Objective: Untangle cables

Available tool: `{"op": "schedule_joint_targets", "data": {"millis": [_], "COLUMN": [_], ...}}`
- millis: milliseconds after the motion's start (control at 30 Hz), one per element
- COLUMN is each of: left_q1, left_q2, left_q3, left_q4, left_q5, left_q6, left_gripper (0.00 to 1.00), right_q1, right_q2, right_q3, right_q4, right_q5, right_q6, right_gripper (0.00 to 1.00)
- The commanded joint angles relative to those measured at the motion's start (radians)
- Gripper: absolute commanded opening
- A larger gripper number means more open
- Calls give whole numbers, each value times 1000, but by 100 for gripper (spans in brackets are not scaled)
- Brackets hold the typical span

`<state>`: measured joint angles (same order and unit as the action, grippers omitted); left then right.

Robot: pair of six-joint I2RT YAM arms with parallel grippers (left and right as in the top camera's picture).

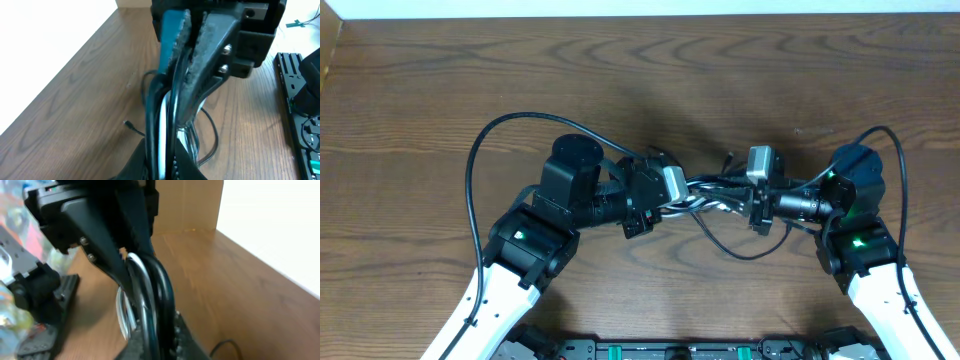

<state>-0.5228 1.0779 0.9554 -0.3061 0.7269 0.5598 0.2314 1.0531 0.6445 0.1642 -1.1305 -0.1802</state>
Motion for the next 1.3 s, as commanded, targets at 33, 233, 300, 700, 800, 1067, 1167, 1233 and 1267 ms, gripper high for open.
{"op": "schedule_joint_targets", "data": {"millis": [33,233,300,700,800,1067,1167,1233,1267], "left_q1": [3,3,3,3,3,3,3,3,3], "left_q2": [-6,-8,-13,-34,-34,-33,-33,-33,-33], "left_q3": [16,16,16,16,16,16,16,16,16], "left_q4": [8,8,9,28,44,84,92,95,96], "left_q5": [21,10,-36,-198,-198,-280,-279,-278,-279], "left_q6": [11,3,-38,-433,-525,-766,-801,-818,-825], "left_gripper": [36,90,90,91,91,91,91,92,92], "right_q1": [-2,-15,-35,-110,-110,-110,-110,-110,-110], "right_q2": [-8,-8,-8,-8,-8,-8,-8,-8,-8], "right_q3": [6,6,6,6,6,6,6,6,6], "right_q4": [1,5,13,138,144,223,259,267,267], "right_q5": [24,146,165,167,167,167,168,172,173], "right_q6": [0,70,112,338,364,527,562,563,566], "right_gripper": [1,1,1,1,1,1,1,1,1]}}
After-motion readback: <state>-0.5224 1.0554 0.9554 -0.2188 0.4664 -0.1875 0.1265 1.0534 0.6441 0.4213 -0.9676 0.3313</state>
